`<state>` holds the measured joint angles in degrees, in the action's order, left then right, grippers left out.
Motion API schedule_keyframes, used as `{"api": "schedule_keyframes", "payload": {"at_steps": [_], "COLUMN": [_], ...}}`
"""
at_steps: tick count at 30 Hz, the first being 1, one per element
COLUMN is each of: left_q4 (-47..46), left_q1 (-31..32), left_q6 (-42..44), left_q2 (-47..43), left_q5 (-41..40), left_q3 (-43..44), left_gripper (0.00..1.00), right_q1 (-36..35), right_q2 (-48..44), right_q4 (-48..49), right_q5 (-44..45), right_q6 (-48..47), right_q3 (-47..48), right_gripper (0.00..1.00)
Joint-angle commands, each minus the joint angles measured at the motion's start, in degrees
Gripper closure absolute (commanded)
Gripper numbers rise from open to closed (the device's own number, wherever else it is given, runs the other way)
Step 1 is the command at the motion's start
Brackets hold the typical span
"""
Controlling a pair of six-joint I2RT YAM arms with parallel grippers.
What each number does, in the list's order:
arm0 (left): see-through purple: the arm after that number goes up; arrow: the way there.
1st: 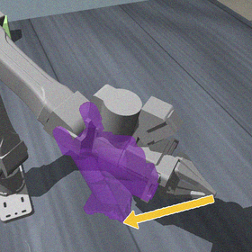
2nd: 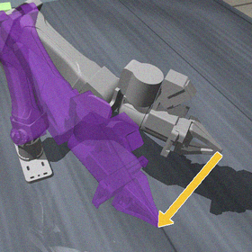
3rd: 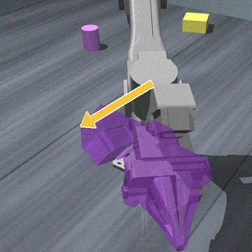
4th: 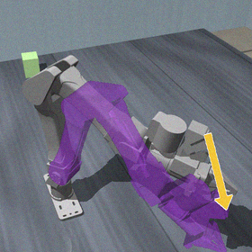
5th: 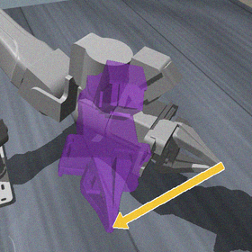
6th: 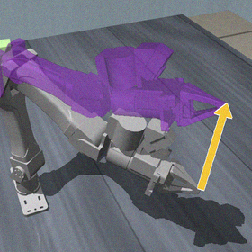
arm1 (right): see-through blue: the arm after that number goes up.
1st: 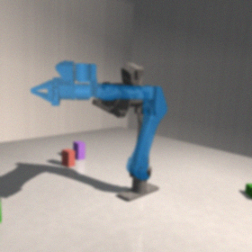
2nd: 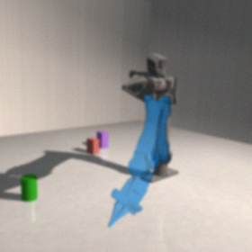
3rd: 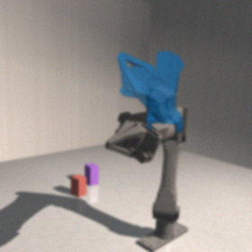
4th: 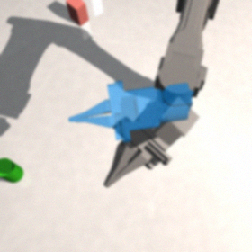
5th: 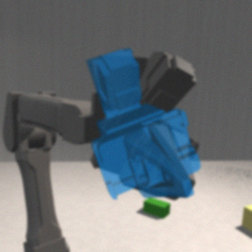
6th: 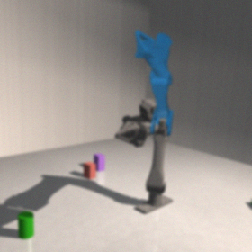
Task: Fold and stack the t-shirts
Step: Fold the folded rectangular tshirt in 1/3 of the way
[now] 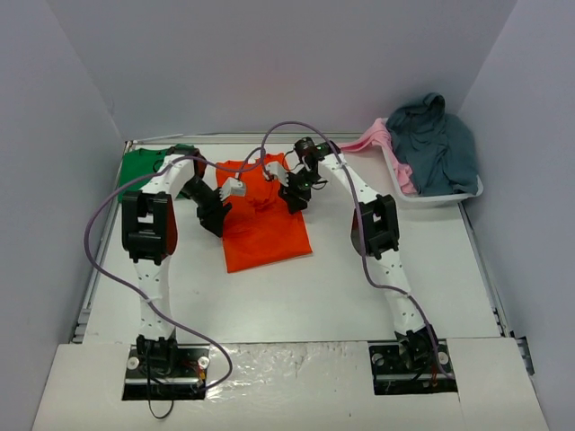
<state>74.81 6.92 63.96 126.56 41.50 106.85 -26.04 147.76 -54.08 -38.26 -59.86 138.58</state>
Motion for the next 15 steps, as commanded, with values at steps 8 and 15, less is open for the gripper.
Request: {"api": "schedule_keyframes", "payload": {"at_steps": [8, 15], "left_q4": [2.03, -16.33], "left_q1": [-1.47, -1.03], "left_q6": [-2.96, -14.38], "left_q2": [-9.3, -29.05], "left_q5": [0.52, -4.93], "left_q3": [-1.46, -14.19], "left_gripper": [0.06, 0.06], "right_q1": [0.2, -1.99], "right_q2": [-4.31, -22.83], "right_q4": [11.62, 22.69], "right_q5": [4.93, 13.72], "right_q6": [10.8, 15.64], "right_q3": [-2.41, -21.47], "right_gripper": [0.42, 0.37]}}
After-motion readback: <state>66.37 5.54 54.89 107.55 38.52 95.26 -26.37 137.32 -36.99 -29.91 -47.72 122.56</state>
